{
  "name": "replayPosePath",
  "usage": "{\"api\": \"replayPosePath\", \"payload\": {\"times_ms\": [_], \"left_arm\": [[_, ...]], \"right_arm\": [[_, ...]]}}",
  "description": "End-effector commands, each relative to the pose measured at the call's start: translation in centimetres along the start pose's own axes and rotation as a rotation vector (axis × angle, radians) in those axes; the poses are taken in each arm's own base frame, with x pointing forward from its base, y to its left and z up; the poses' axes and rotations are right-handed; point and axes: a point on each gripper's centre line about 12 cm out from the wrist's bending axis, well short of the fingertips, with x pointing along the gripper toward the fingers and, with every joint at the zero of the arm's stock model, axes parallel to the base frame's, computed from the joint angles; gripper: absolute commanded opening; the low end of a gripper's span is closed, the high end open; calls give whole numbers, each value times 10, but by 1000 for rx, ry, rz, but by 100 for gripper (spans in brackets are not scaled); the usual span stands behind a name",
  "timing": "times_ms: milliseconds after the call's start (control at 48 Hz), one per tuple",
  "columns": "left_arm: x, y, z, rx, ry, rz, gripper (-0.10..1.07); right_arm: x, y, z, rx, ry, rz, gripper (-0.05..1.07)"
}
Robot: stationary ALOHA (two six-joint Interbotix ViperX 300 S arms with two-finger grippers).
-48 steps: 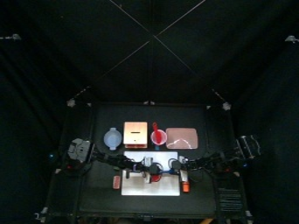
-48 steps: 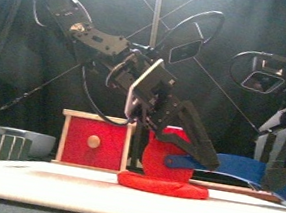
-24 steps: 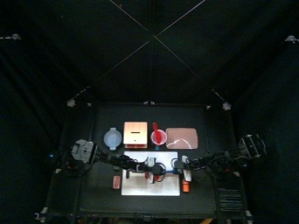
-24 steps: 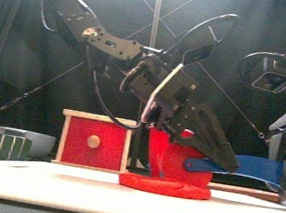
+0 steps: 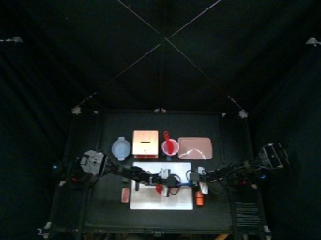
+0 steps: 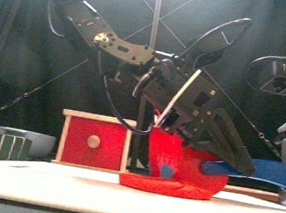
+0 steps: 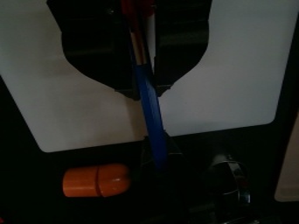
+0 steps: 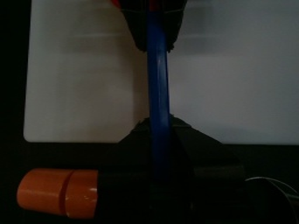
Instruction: Cut dough with pizza cutter
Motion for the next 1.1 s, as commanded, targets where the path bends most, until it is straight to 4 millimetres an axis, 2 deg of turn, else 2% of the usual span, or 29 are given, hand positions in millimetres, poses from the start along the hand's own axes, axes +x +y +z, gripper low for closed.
{"api": "replayPosePath", "payload": {"times_ms": [0, 417, 792, 1083], "left_arm": [[-3, -4, 3, 14, 9, -13, 46], [-9, -6, -11, 6, 89, -32, 45], [-29, -3, -23, -45, 118, -17, 45], [-37, 0, -29, -60, 99, 5, 45]], "right_arm": [[-5, 0, 1, 3, -4, 3, 34], [4, 3, 18, -47, -15, 3, 34], [20, 6, 36, -93, -14, -1, 34], [29, 6, 46, -111, -24, -3, 34]]}}
